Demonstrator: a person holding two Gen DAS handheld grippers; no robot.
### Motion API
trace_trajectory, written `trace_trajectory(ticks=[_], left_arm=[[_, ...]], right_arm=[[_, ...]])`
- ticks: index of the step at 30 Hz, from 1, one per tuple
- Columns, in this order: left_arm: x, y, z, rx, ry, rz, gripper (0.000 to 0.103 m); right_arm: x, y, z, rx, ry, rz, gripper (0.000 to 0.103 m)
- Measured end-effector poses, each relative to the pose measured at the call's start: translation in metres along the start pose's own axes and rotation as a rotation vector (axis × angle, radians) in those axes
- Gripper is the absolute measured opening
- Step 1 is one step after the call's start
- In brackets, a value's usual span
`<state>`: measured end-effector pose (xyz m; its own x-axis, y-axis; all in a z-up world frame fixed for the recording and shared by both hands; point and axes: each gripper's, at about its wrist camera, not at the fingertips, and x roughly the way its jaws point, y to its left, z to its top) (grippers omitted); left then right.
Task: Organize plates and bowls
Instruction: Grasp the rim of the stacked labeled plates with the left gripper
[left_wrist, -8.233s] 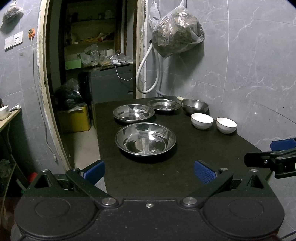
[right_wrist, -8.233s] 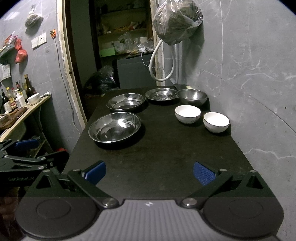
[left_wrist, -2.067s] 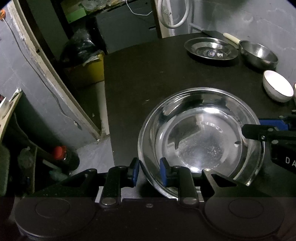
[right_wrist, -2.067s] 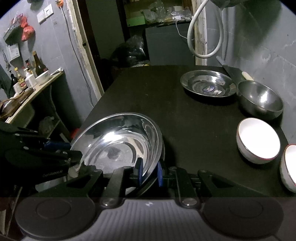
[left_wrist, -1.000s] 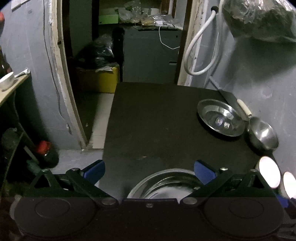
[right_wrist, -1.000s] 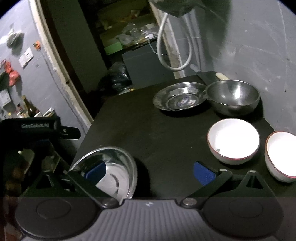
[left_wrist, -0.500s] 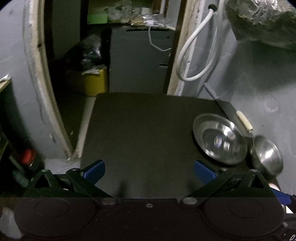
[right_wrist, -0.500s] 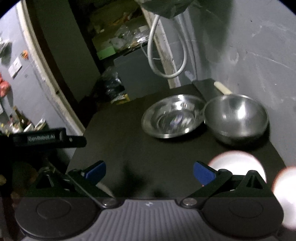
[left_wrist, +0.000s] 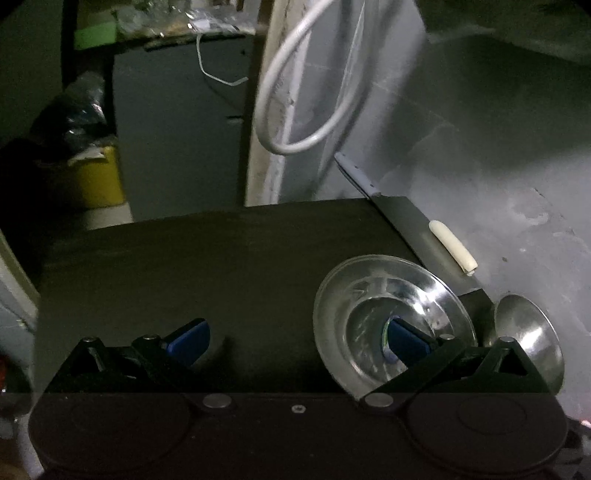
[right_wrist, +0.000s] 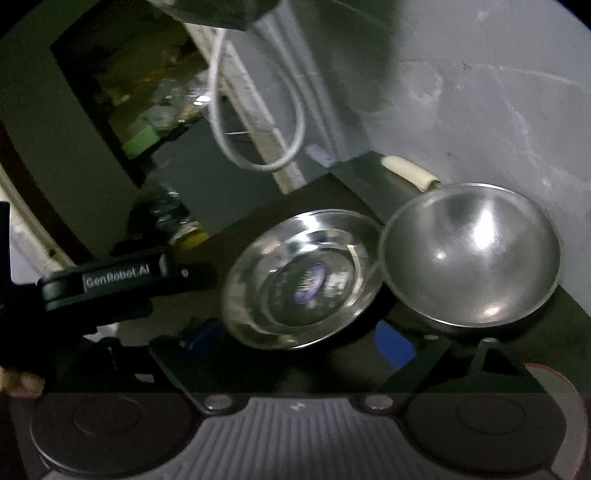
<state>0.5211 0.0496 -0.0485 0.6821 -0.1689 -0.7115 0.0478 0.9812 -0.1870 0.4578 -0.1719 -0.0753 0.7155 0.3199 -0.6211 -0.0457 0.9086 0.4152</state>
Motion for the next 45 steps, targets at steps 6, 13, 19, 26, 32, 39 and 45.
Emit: trace_trajectory(ticks=[6,13,19,26,32,39,45], left_arm=[[0.021,0.003,0.004,-0.016,0.016,-0.048,0.093],[0.028,-0.003,0.001,0.007,0.024,-0.078,0.053],[0.029,-0.007,-0.003,0.025,0.043,-0.095,0.027],[0.022,0.001,-0.007,0.023,0.066,-0.083,0.011],[-0.001,0.012,-0.026,-0.035,0.067,-0.086,0.011],[-0.031,0.030,-0.054,-0.122,0.077,-0.082,0.011],[-0.055,0.036,-0.077,-0.167,0.085,-0.081,0.011]], right_arm=[[0.016,-0.004,0.002,0.031,0.008,-0.037,0.076],[0.023,-0.002,0.001,0.022,0.017,-0.054,0.053],[0.024,-0.004,0.003,0.015,0.016,-0.073,0.036],[0.020,-0.008,0.002,0.008,0.016,-0.065,0.031],[0.005,-0.006,-0.006,-0.046,0.020,-0.033,0.028],[-0.017,0.001,-0.022,-0.119,0.040,0.039,0.024],[-0.036,0.005,-0.037,-0.162,0.056,0.074,0.022]])
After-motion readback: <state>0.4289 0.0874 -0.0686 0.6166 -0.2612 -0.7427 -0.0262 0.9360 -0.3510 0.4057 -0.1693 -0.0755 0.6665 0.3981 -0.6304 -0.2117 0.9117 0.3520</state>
